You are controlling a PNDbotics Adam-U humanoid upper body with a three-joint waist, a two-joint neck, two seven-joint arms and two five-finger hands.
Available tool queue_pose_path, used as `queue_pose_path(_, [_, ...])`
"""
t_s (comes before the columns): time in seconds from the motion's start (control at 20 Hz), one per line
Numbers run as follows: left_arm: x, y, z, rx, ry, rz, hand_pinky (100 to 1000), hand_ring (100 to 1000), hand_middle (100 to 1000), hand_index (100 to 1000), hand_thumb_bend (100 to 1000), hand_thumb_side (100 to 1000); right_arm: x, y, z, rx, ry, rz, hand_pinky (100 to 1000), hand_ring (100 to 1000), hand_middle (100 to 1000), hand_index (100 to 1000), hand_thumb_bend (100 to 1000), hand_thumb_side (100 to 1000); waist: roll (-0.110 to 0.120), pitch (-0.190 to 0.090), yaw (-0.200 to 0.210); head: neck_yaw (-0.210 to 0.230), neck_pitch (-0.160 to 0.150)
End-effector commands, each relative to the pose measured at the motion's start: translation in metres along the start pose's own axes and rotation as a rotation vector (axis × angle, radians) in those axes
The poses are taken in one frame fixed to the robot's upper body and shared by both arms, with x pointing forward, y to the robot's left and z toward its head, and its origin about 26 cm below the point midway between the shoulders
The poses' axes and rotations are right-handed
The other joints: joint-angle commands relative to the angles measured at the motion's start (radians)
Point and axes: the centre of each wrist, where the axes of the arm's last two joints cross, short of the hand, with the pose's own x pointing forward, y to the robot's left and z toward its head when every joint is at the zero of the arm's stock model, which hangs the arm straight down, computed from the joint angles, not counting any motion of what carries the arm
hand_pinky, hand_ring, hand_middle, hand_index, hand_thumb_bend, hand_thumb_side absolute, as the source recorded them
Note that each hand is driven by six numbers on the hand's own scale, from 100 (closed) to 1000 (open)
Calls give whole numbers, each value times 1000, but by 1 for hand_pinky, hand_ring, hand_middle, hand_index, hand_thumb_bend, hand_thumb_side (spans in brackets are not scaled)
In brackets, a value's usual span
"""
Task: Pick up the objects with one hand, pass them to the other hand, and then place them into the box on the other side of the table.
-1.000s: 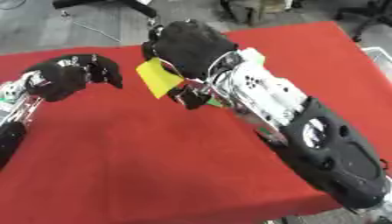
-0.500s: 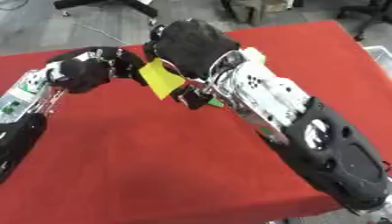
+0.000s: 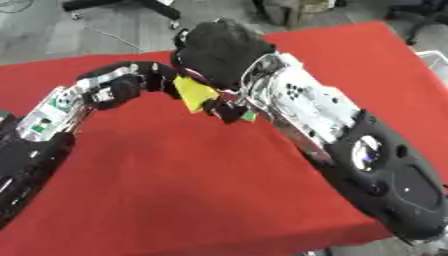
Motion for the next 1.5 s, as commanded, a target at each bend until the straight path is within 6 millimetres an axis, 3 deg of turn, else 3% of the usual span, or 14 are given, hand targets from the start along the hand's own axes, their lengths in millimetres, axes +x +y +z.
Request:
queue_pose_path(0.05, [-7,5,5,-183,-115,-204,800,733,702,826,647,778,-5,-10,3,-39,10,36,100,780,520,577,375,100,-3,-12,-1,4,-3])
queue_pose_path(0.45, [-35,4,33,-160,-28,-231,795,724,691,826,645,788,-6,-6,5,-42,12,39,100,776,517,574,371,100,-6,-13,6,2,-3])
queue_pose_path(0.7, [-37,3,31,-138,-20,-198,799,730,698,827,676,811,-5,-6,5,-57,8,26,100,770,512,570,363,100,-10,-10,10,3,-3])
queue_pose_path(1.2, [8,10,-13,-114,-154,-69,804,739,706,824,693,811,0,-9,2,-88,-15,10,100,765,505,565,353,100,-13,-5,13,10,-3])
queue_pose_path(1.5, [40,13,-28,-115,-216,53,805,741,703,820,704,807,0,-10,1,-112,-13,9,100,748,488,553,341,100,-13,-3,11,7,-3])
